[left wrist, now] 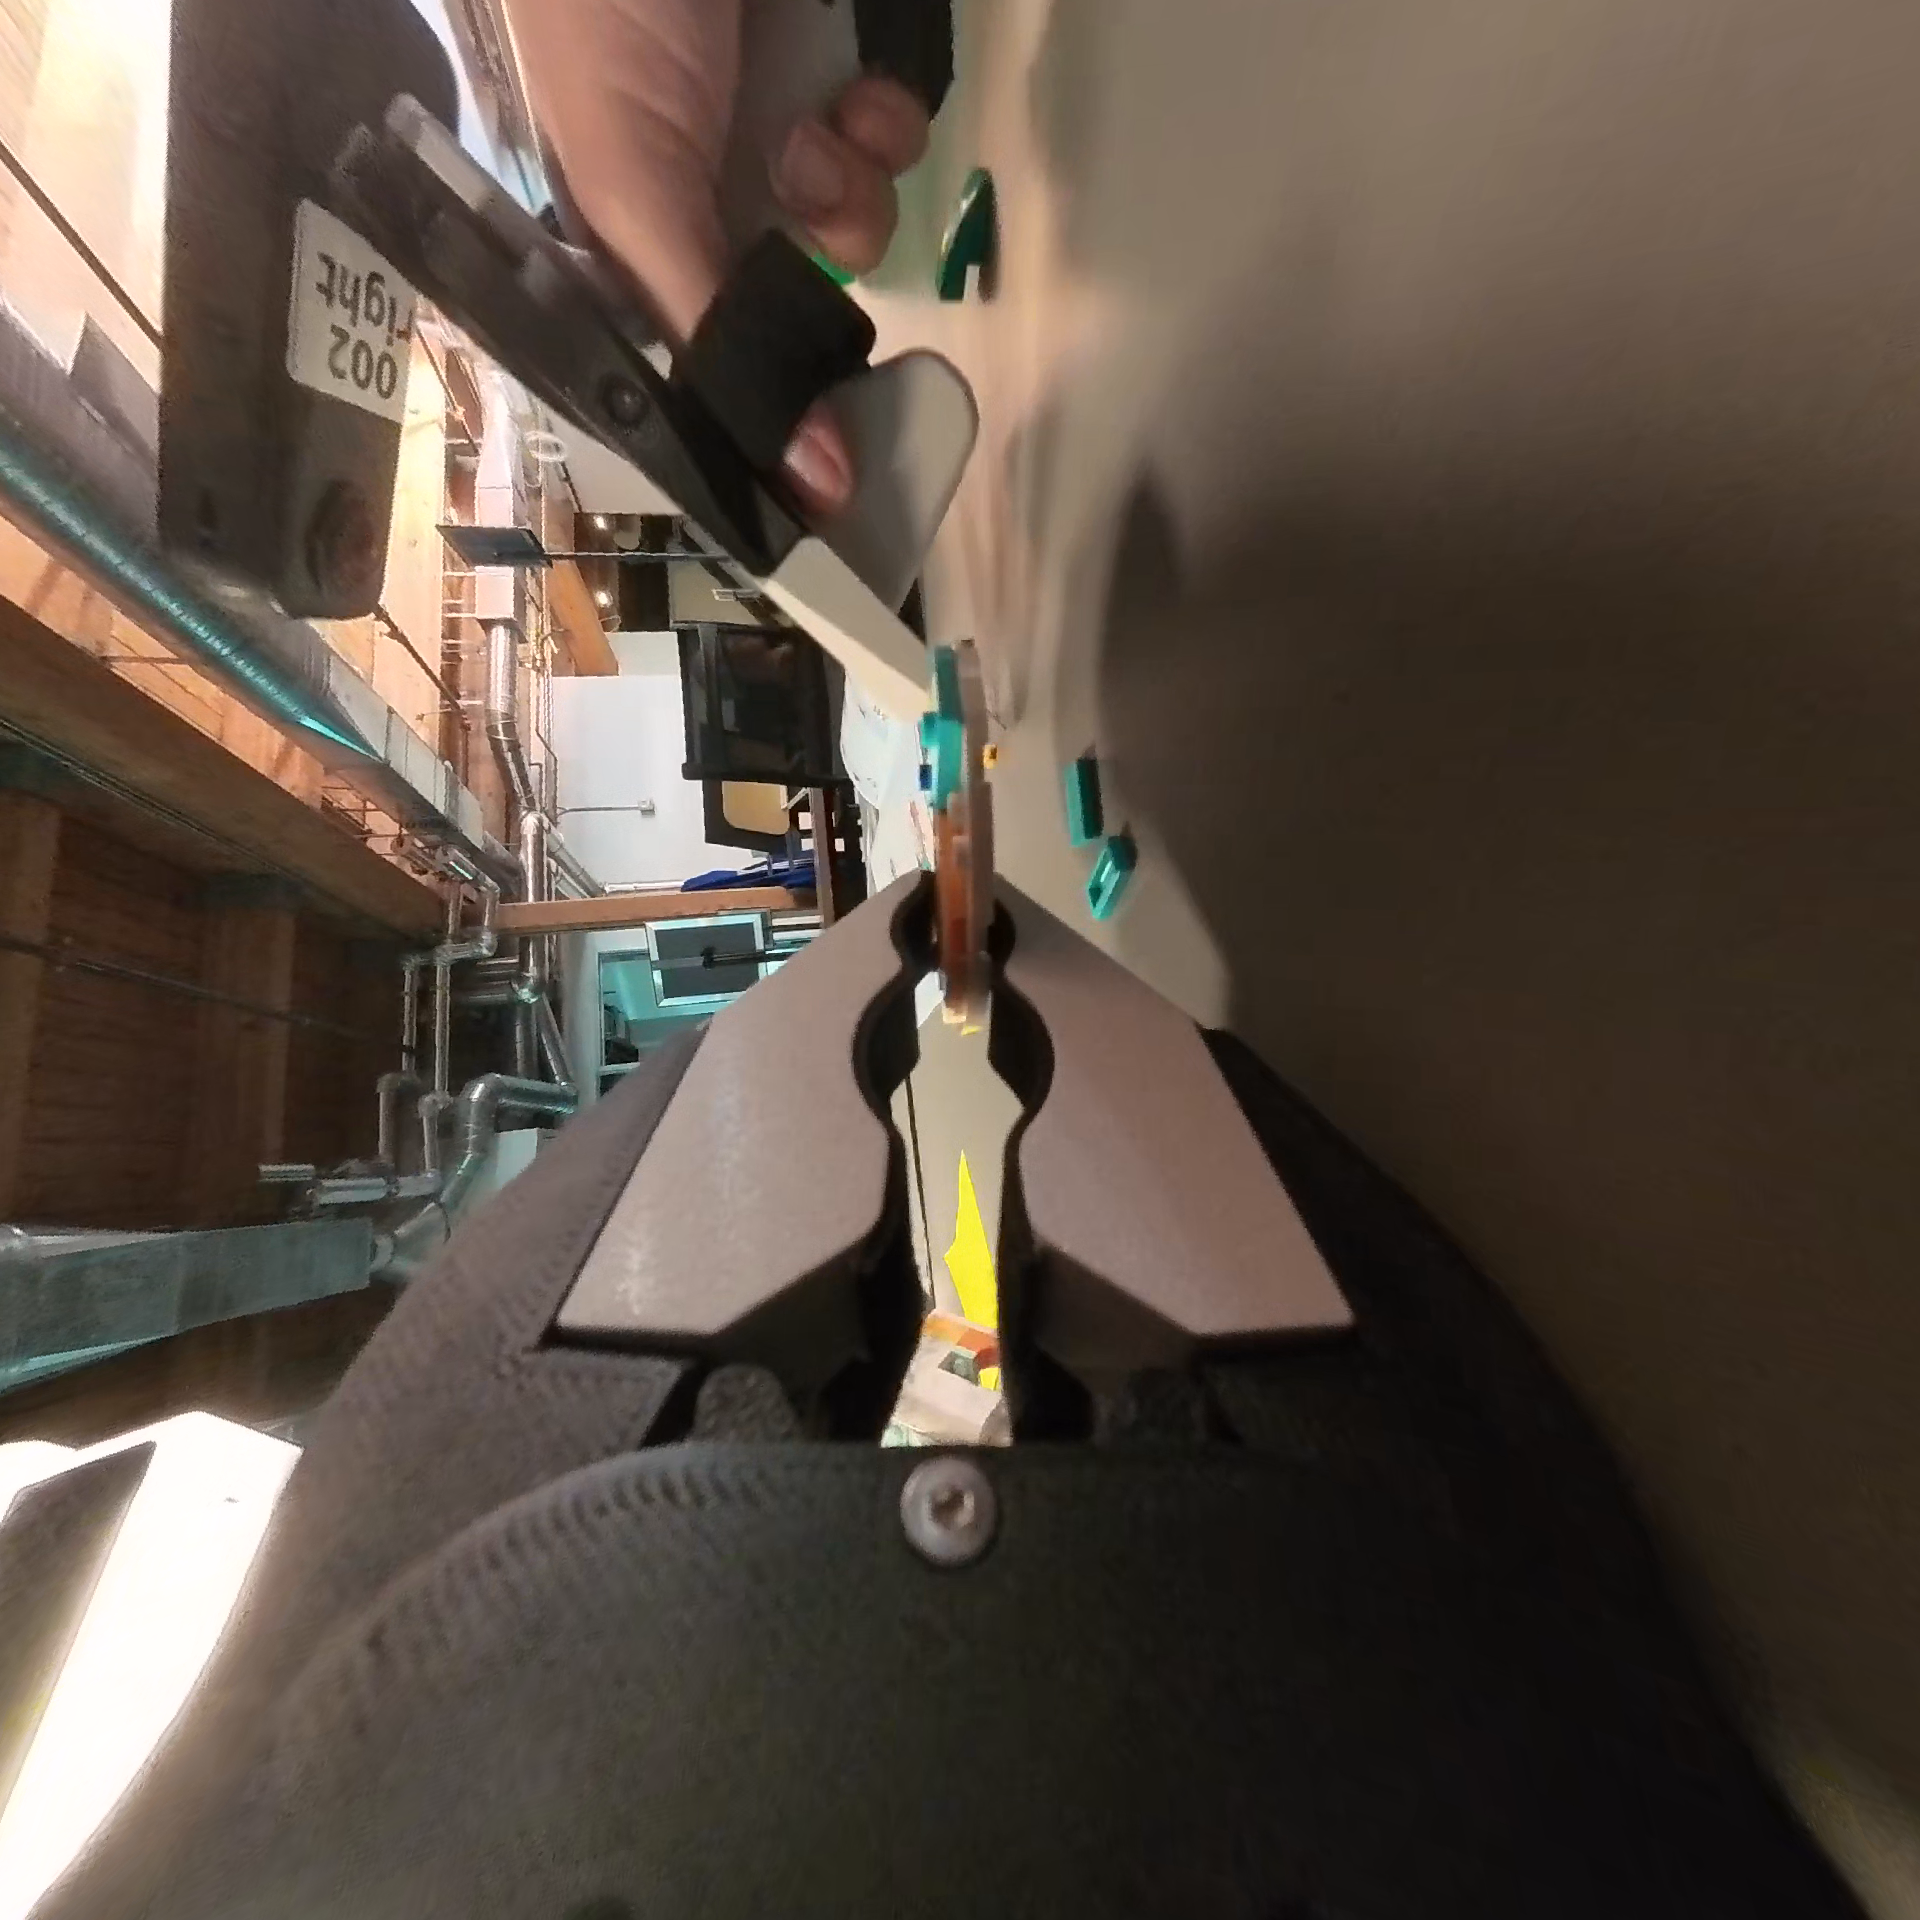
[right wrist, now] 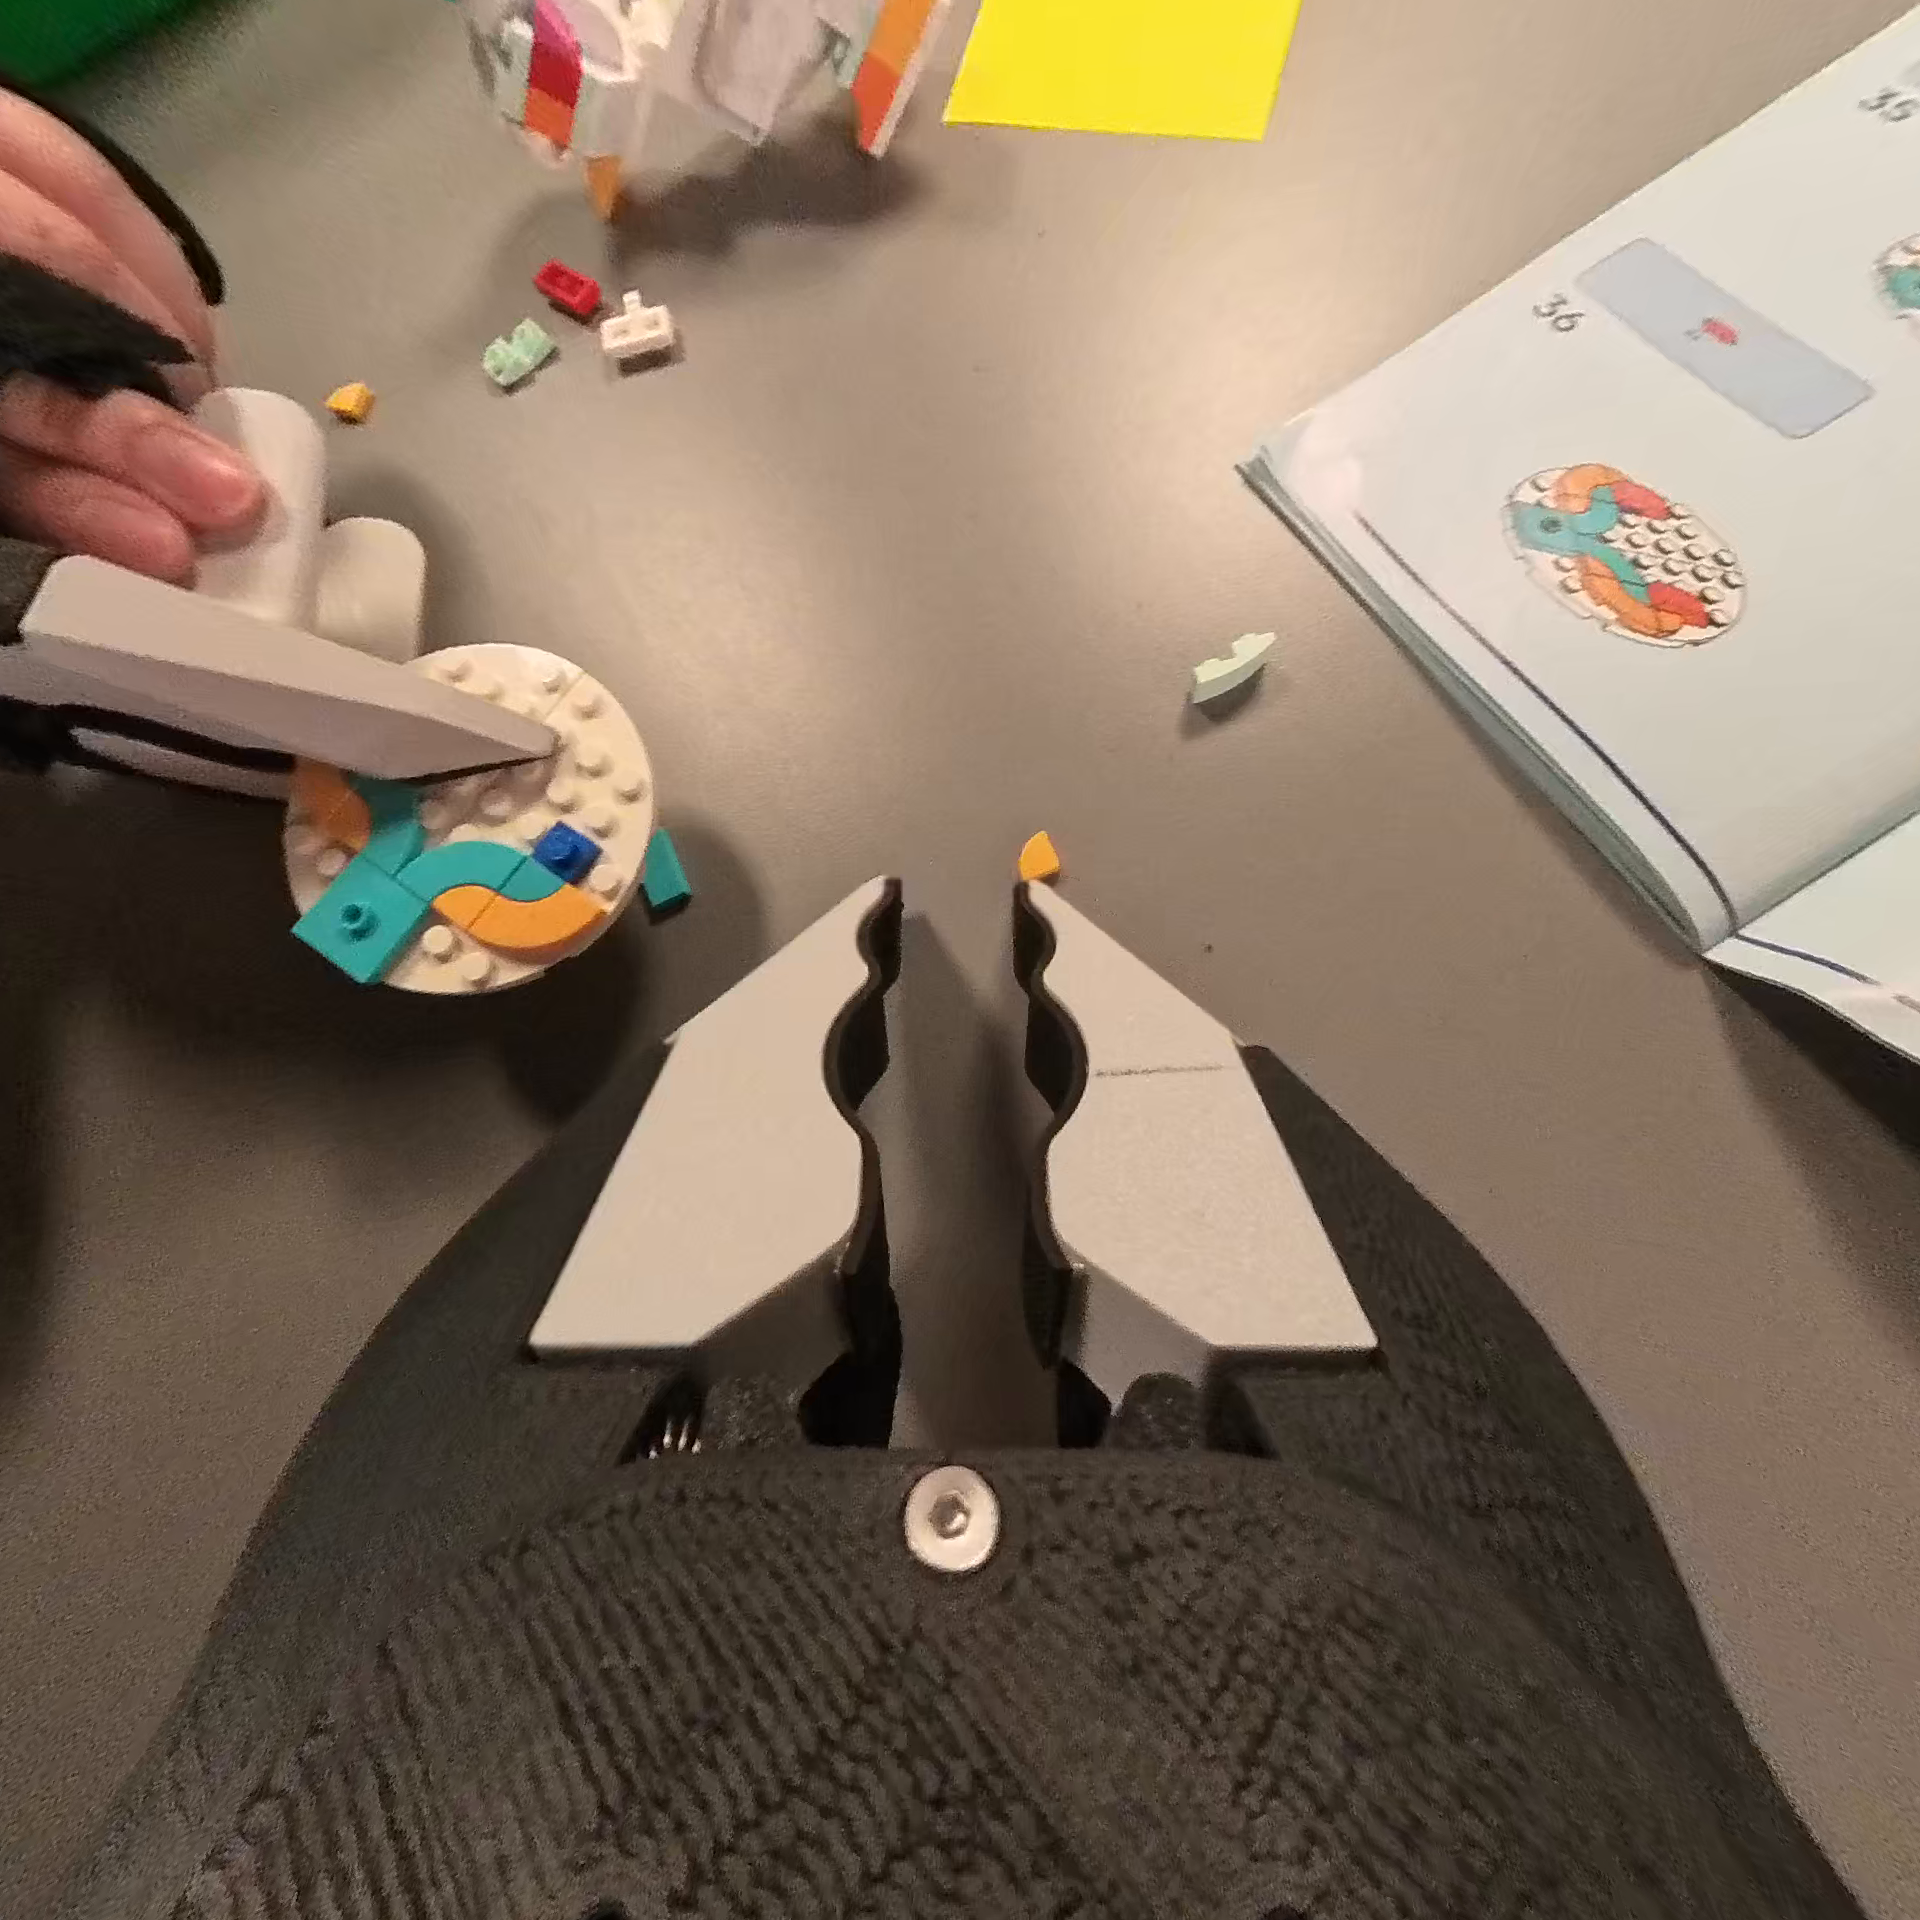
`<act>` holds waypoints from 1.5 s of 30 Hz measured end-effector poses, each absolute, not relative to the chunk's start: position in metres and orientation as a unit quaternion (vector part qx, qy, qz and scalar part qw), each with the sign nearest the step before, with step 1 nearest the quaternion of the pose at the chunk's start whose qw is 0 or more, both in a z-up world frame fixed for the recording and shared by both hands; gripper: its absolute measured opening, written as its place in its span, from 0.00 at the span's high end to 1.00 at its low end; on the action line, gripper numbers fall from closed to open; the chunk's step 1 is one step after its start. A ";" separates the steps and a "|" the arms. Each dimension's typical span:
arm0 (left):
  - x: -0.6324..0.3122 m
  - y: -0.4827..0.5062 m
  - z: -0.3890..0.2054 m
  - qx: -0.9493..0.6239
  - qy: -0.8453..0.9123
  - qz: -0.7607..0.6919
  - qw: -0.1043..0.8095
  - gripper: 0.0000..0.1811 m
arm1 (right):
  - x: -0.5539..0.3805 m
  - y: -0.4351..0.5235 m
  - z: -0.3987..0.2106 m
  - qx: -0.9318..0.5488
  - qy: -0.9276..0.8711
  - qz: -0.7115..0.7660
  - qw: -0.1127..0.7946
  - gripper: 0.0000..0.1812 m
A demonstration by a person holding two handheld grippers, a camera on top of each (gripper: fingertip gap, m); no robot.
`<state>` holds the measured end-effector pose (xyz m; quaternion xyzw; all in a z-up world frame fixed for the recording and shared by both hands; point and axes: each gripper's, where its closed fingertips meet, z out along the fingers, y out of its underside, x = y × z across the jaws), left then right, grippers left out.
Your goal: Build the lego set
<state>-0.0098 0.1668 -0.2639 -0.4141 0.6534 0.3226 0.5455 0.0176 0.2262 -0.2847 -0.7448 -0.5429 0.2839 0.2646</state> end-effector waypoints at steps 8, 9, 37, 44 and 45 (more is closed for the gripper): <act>-0.012 0.167 -0.264 -0.420 0.651 0.318 0.546 0.97 | 0.008 0.232 -0.286 -0.716 -0.577 0.270 0.285 0.80; -0.012 0.167 -0.264 -0.420 0.651 0.318 0.546 0.97 | 0.006 0.231 -0.285 -0.714 -0.577 0.277 0.285 0.80; -0.014 0.167 -0.263 -0.424 0.651 0.315 0.545 0.97 | 0.026 0.215 -0.287 -0.724 -0.579 0.242 0.287 0.89; -0.014 0.167 -0.264 -0.425 0.654 0.315 0.541 0.97 | 0.030 0.232 -0.287 -0.743 -0.555 0.203 0.313 0.91; -0.014 0.167 -0.264 -0.426 0.653 0.315 0.541 0.97 | 0.032 0.236 -0.287 -0.747 -0.551 0.194 0.319 0.91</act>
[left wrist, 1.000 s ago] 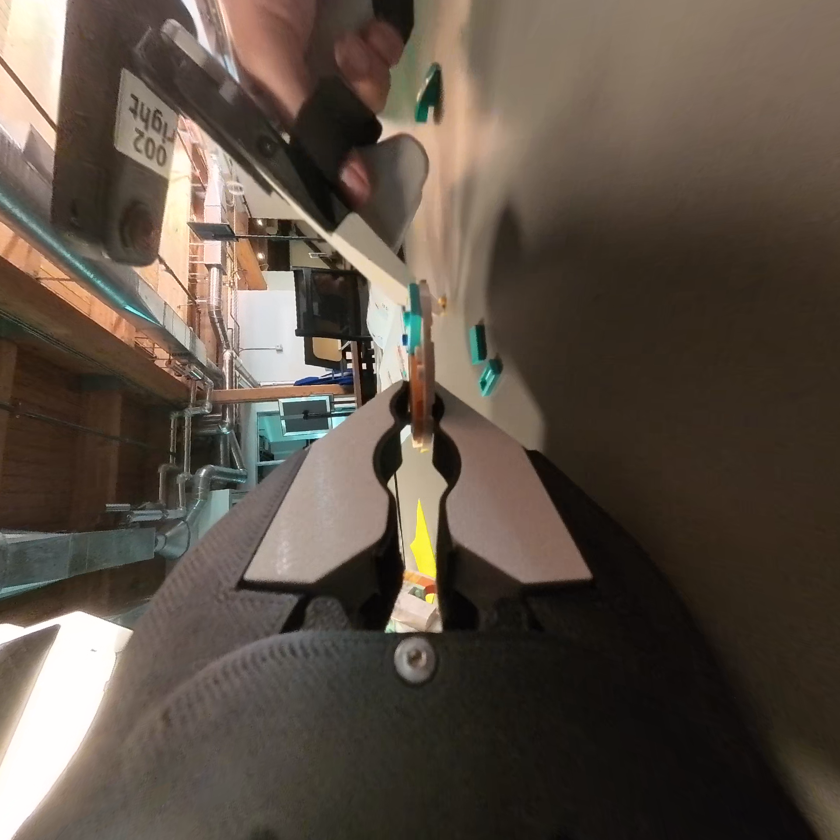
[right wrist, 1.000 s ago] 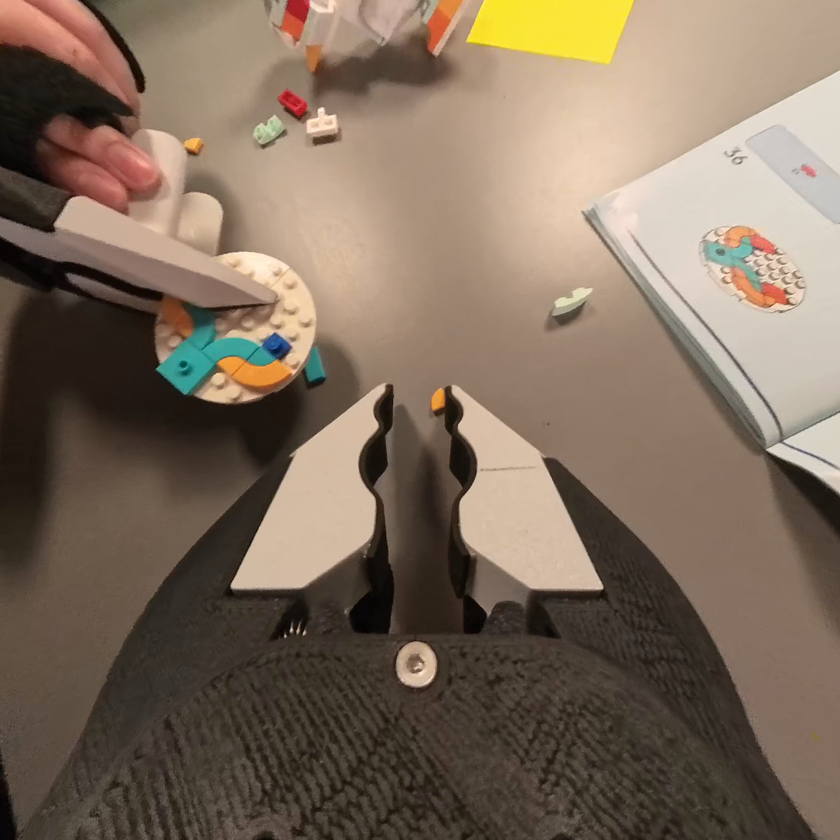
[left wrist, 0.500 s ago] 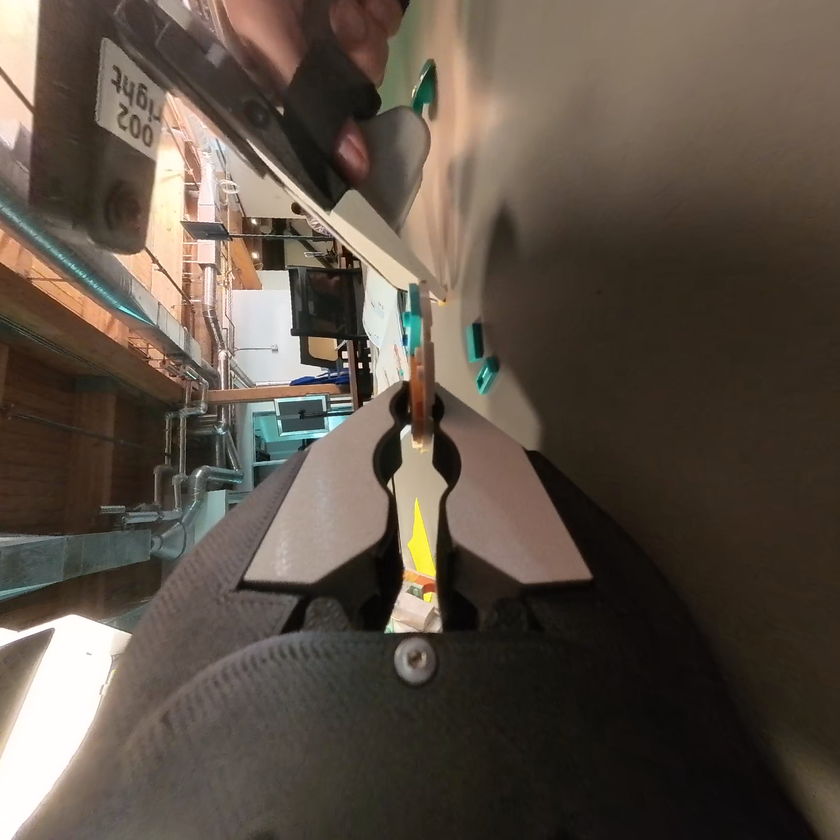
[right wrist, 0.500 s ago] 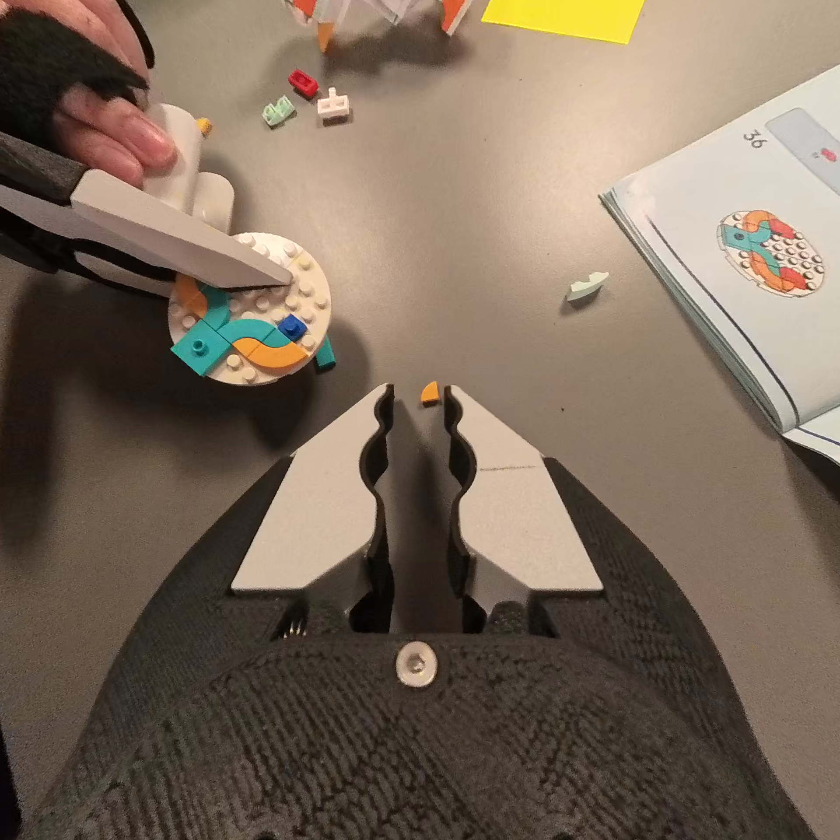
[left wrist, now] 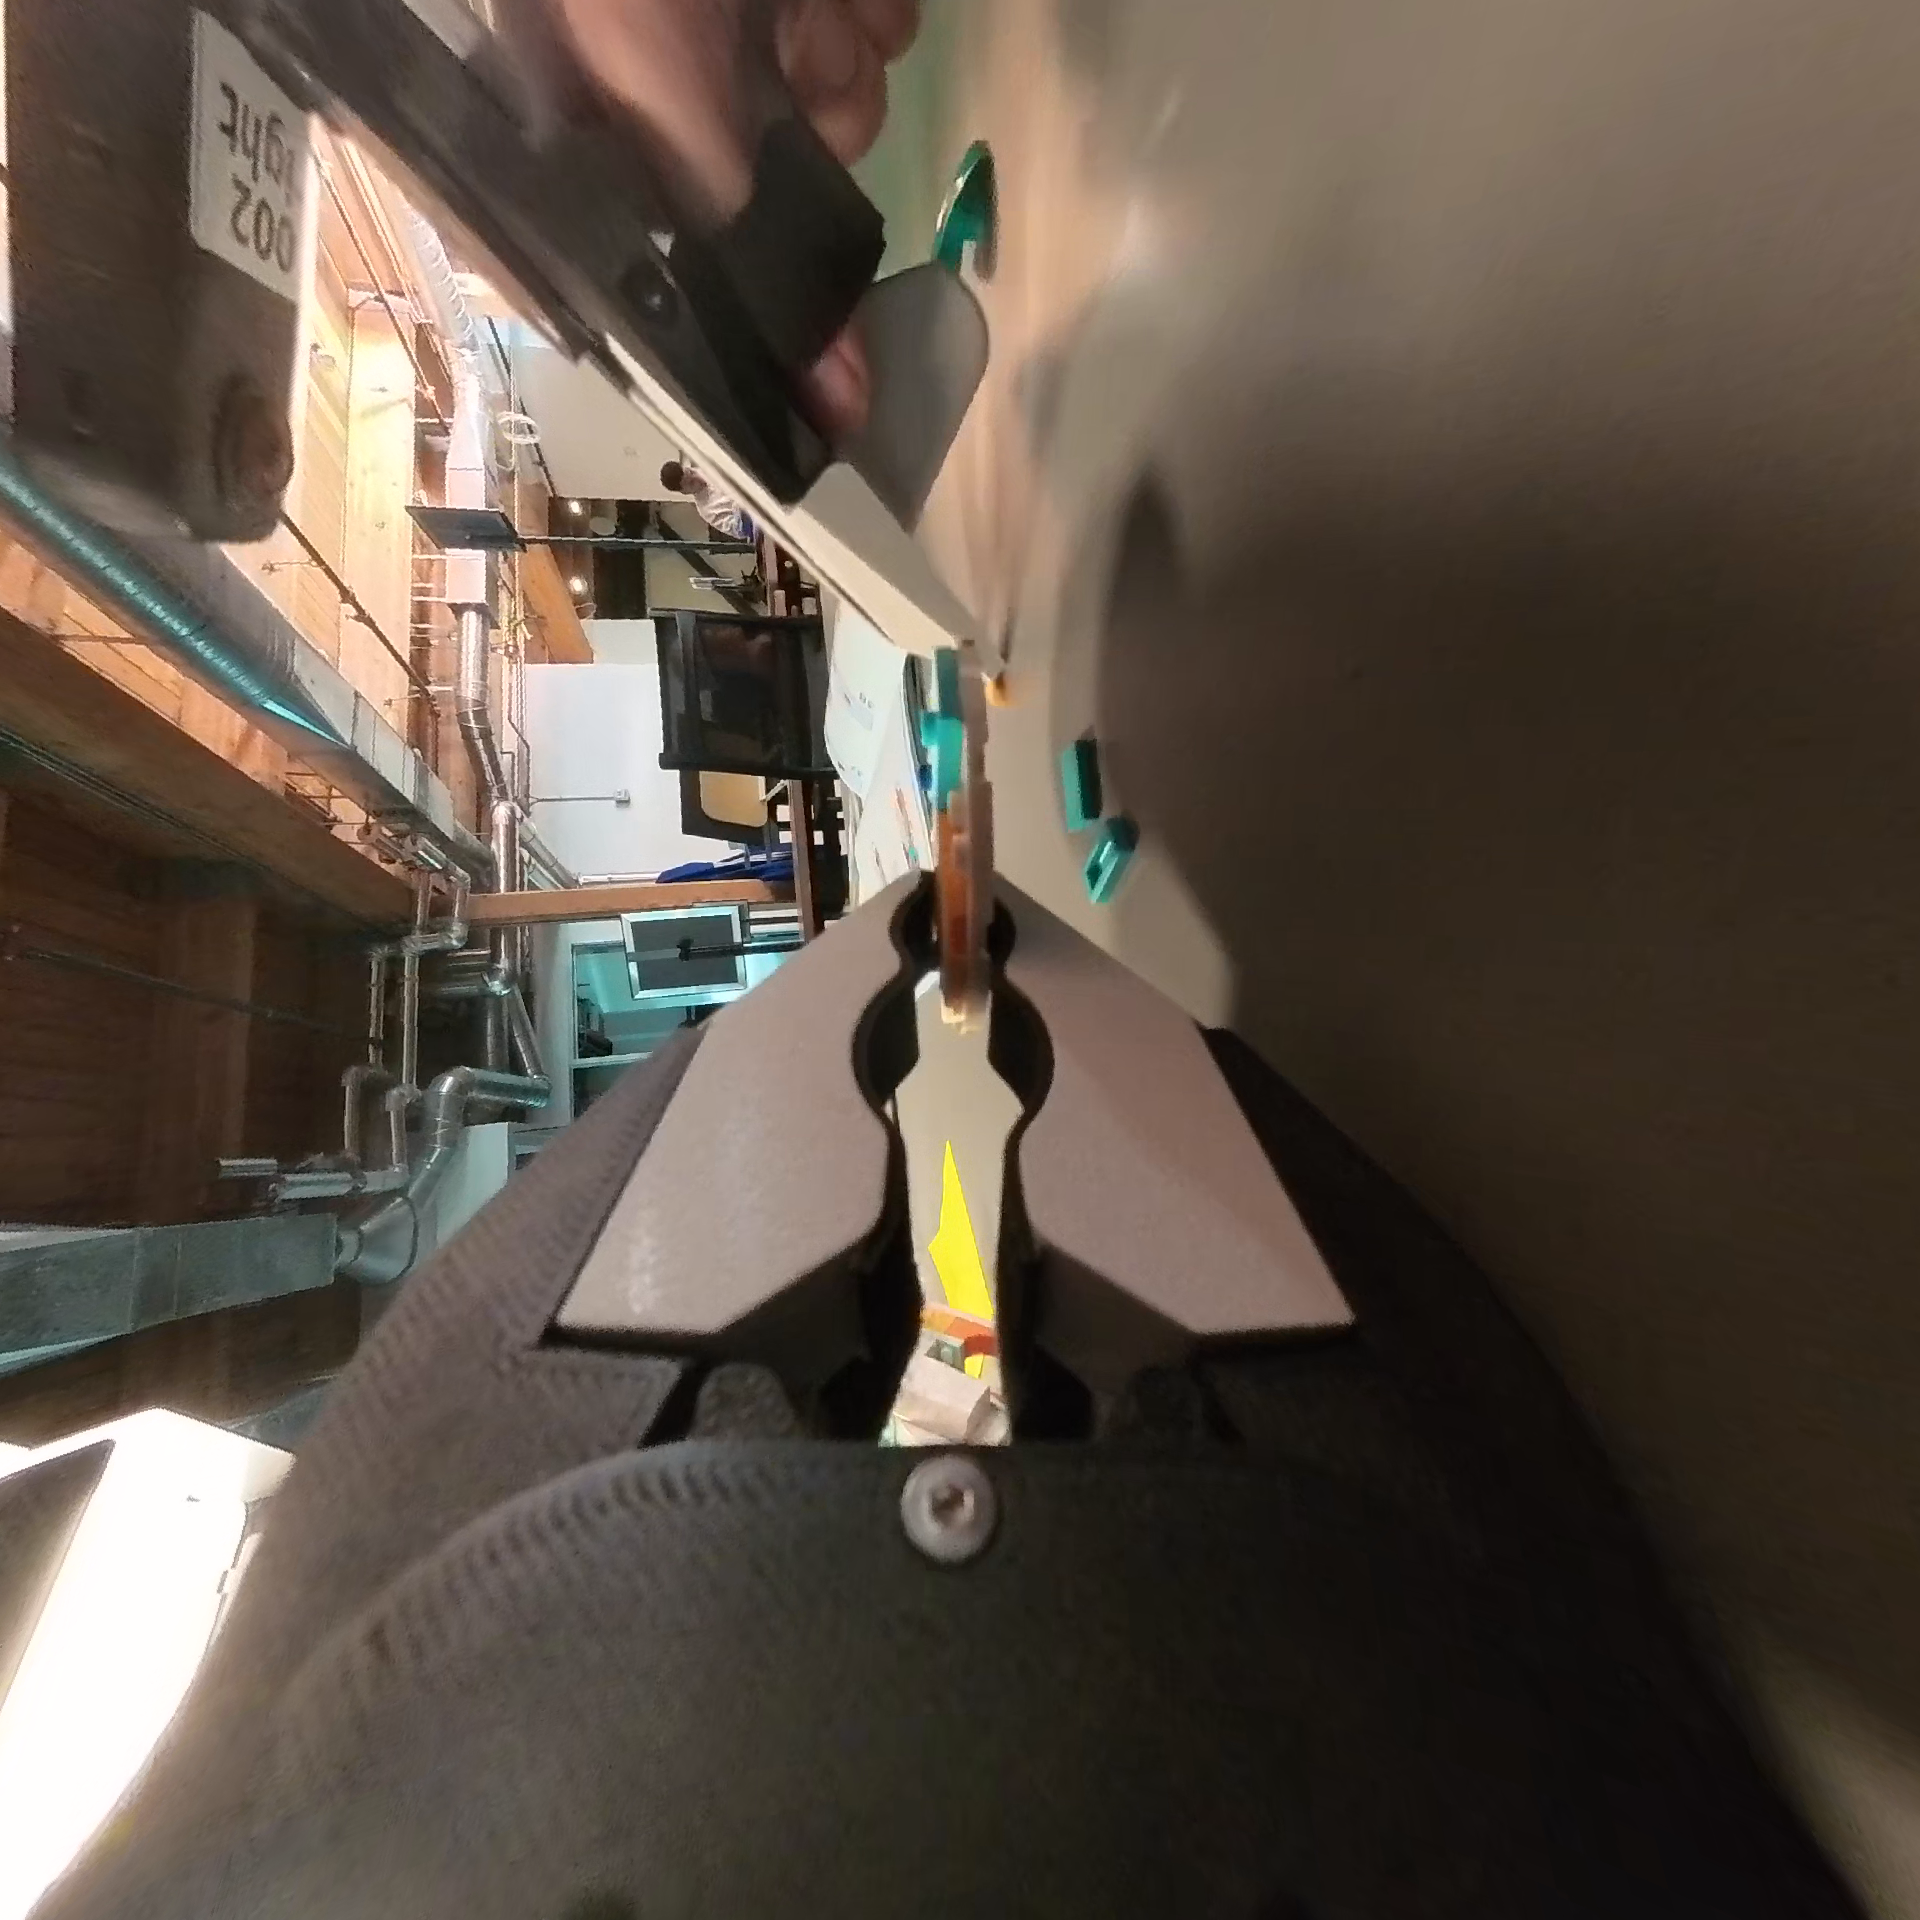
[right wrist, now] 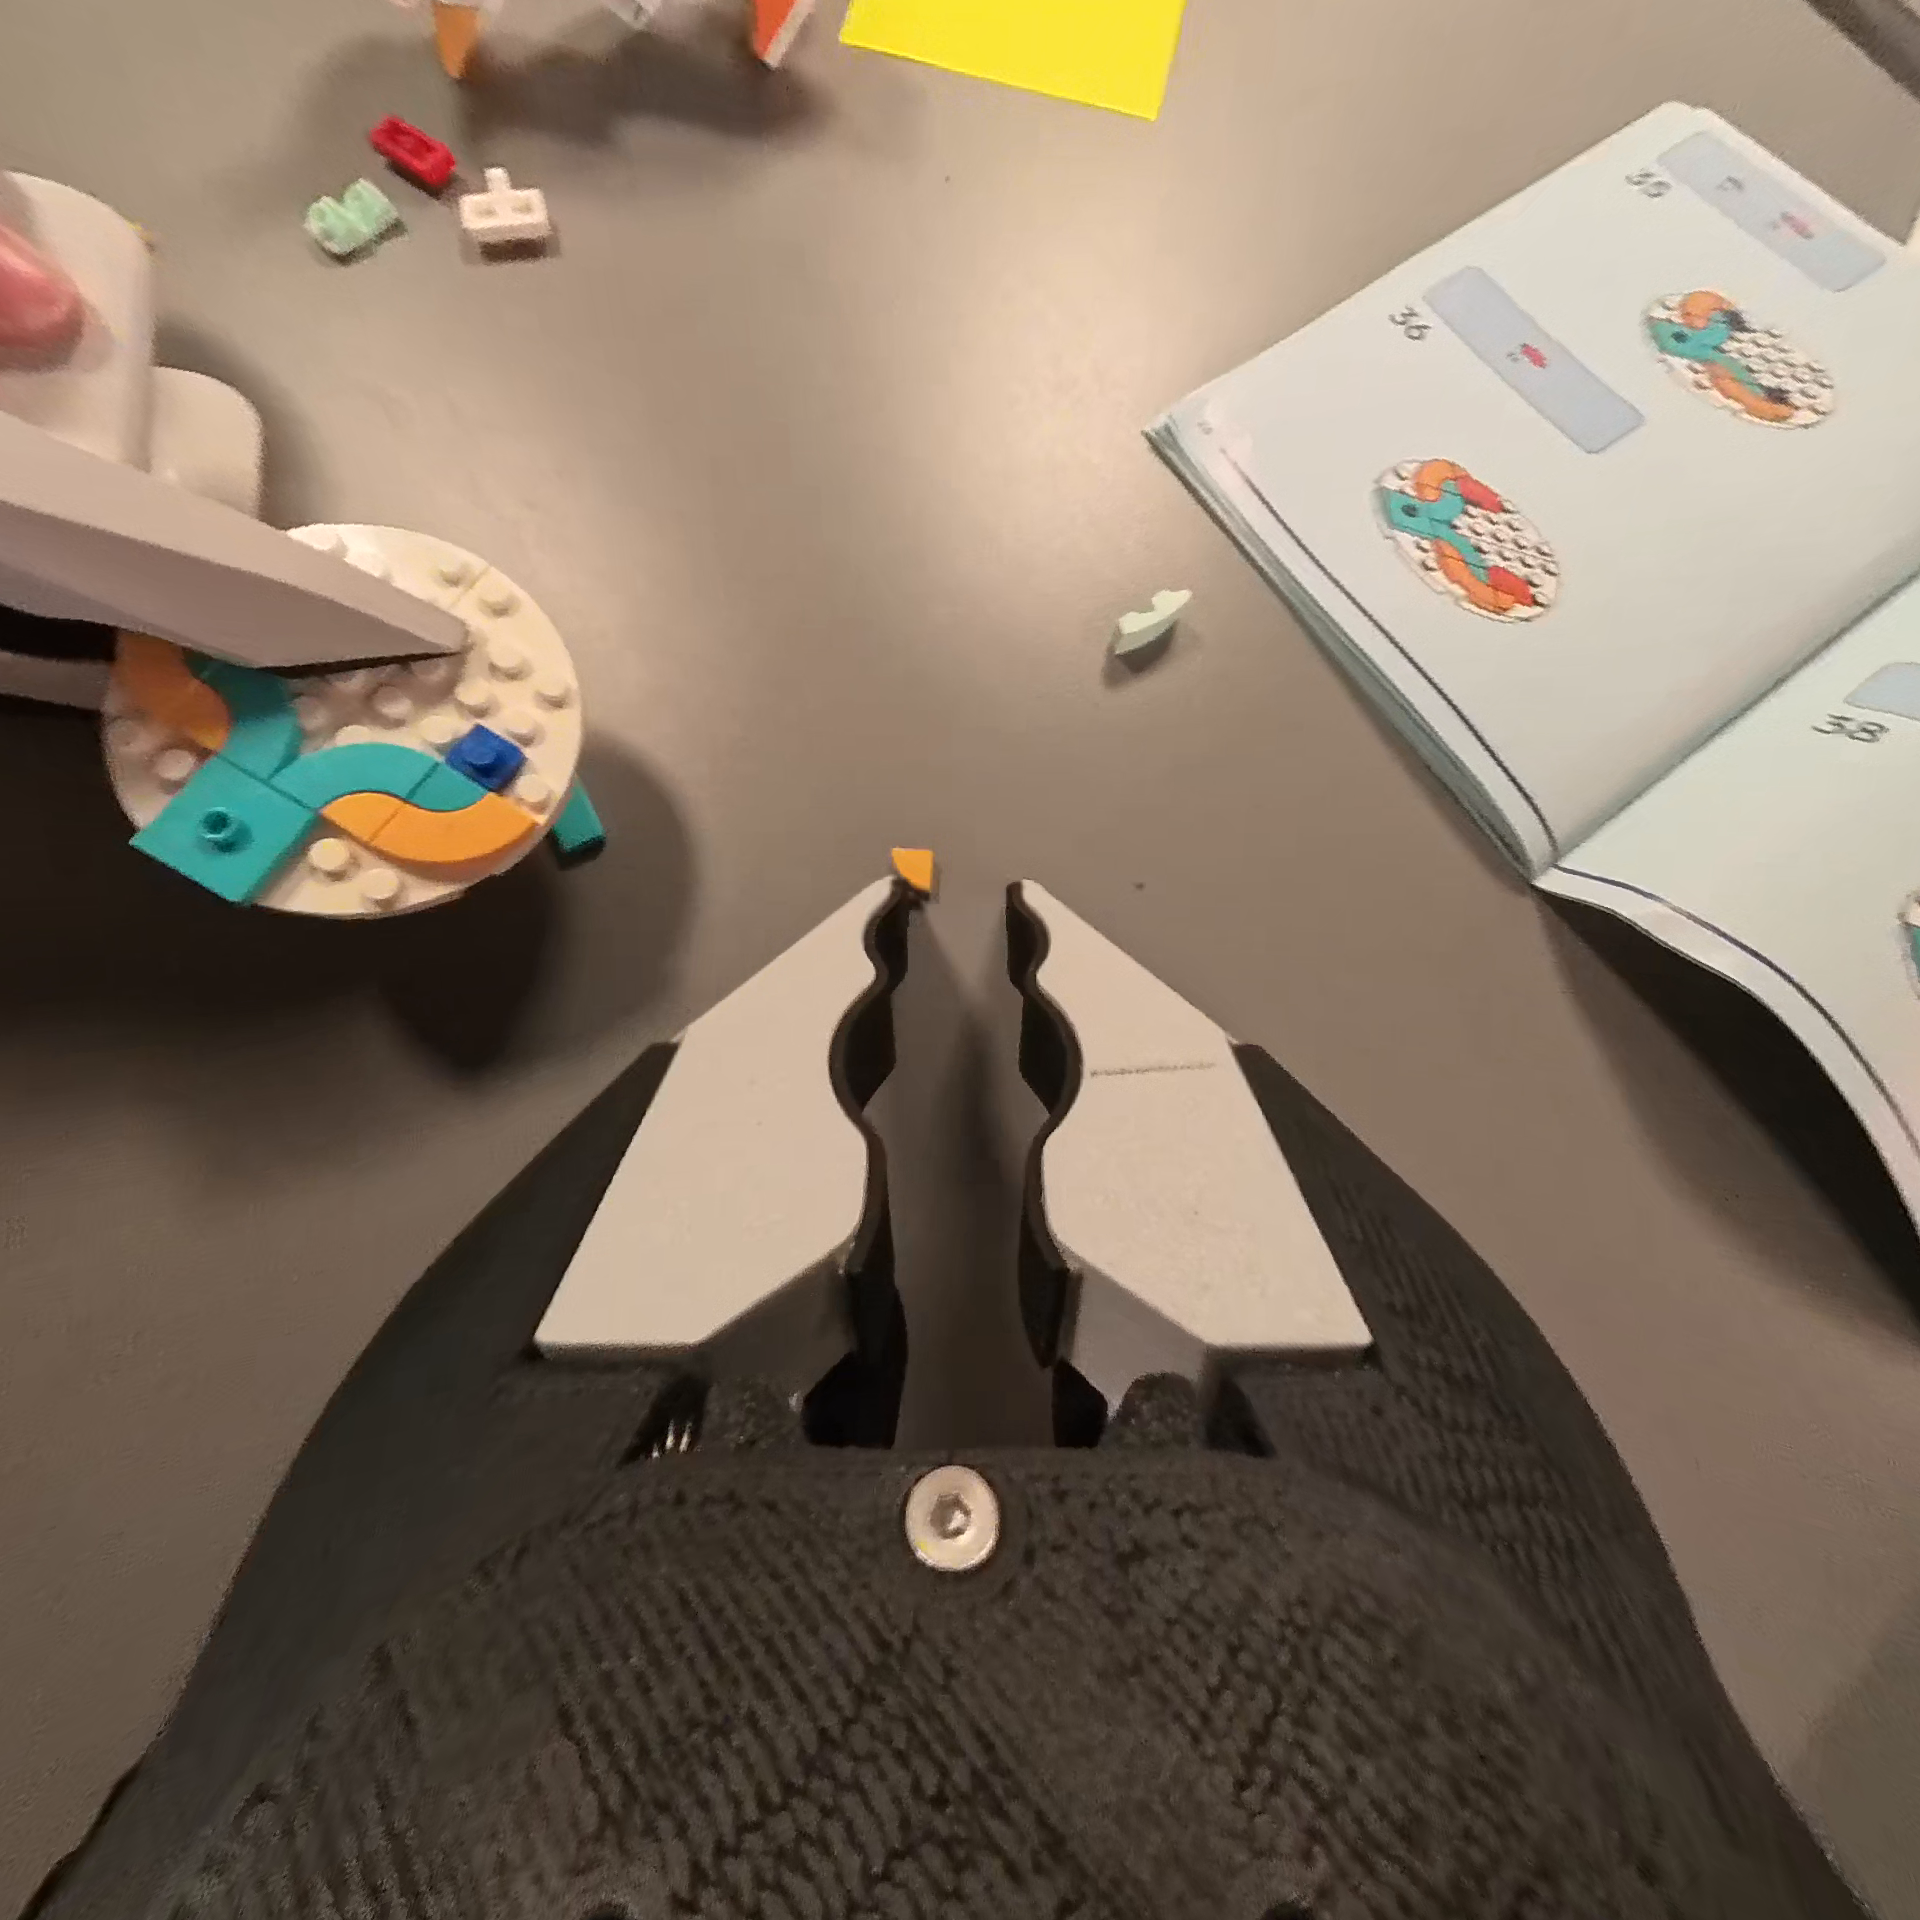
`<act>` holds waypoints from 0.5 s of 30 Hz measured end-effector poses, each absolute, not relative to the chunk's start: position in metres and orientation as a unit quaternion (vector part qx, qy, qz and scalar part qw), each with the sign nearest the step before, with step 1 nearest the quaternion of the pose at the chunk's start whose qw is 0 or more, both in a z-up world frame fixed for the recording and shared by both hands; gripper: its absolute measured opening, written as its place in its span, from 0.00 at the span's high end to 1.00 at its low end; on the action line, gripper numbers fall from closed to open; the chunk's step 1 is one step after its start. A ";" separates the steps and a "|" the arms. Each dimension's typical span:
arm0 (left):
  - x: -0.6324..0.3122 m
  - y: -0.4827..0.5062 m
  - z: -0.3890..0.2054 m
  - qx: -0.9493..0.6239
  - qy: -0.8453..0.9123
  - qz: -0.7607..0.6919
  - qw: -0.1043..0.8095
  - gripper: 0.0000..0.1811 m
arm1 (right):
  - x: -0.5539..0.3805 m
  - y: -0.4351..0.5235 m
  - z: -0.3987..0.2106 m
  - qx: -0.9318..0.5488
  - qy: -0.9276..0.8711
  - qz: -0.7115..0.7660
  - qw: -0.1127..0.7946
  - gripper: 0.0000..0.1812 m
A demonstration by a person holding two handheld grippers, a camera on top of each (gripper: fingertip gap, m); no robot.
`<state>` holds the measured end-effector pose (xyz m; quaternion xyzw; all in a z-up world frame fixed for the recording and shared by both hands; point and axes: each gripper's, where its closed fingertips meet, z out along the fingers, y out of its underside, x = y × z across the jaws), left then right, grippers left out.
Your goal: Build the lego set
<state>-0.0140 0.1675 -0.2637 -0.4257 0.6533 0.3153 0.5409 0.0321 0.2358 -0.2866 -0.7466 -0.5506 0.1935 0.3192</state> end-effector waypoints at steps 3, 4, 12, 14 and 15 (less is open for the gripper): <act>-0.014 0.168 -0.264 -0.427 0.654 0.315 0.539 0.97 | 0.033 0.235 -0.284 -0.749 -0.542 0.202 0.324 0.91; -0.014 0.168 -0.264 -0.427 0.654 0.314 0.539 0.97 | 0.031 0.232 -0.283 -0.749 -0.538 0.215 0.321 0.91; -0.013 0.167 -0.264 -0.426 0.656 0.314 0.538 0.97 | 0.024 0.226 -0.286 -0.759 -0.520 0.240 0.311 0.93; -0.013 0.167 -0.264 -0.426 0.656 0.315 0.538 0.97 | 0.023 0.228 -0.286 -0.762 -0.515 0.238 0.312 0.93; -0.013 0.167 -0.264 -0.427 0.656 0.315 0.537 0.97 | 0.023 0.228 -0.286 -0.763 -0.515 0.236 0.312 0.93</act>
